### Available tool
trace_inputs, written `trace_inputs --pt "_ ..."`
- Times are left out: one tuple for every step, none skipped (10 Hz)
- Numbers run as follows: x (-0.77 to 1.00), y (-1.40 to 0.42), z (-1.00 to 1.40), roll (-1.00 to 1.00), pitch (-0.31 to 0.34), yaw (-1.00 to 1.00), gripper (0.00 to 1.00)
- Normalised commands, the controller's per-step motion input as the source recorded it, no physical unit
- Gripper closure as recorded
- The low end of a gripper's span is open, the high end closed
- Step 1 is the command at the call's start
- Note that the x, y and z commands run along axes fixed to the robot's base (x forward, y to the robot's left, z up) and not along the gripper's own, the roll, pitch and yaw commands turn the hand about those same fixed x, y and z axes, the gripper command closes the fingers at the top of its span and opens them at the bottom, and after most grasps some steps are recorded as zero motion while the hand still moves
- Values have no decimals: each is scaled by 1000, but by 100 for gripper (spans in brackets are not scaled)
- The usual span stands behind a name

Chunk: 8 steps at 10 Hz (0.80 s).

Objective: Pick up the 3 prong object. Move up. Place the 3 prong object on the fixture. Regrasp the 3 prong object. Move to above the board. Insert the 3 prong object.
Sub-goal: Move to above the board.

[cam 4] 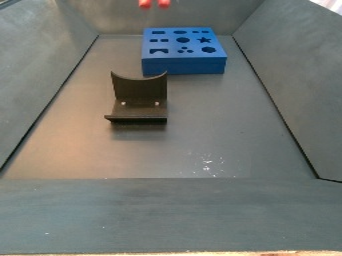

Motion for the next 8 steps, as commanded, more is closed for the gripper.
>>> trace_inputs --pt "-329 -1000 227 -1000 -23 -106 100" --pt "-336 -1000 228 -1000 -16 -110 100" --pt "-337 -1000 229 -1000 -11 -110 100" --pt "-345 -1000 232 -1000 -6 -111 100" --pt "-363 -1000 233 -1000 -4 -111 100" --pt "-376 -1000 233 -1000 -6 -110 100" --pt "-392 -1000 230 -1000 -7 -108 100" --pt "-359 -843 198 -1000 -10 -102 100"
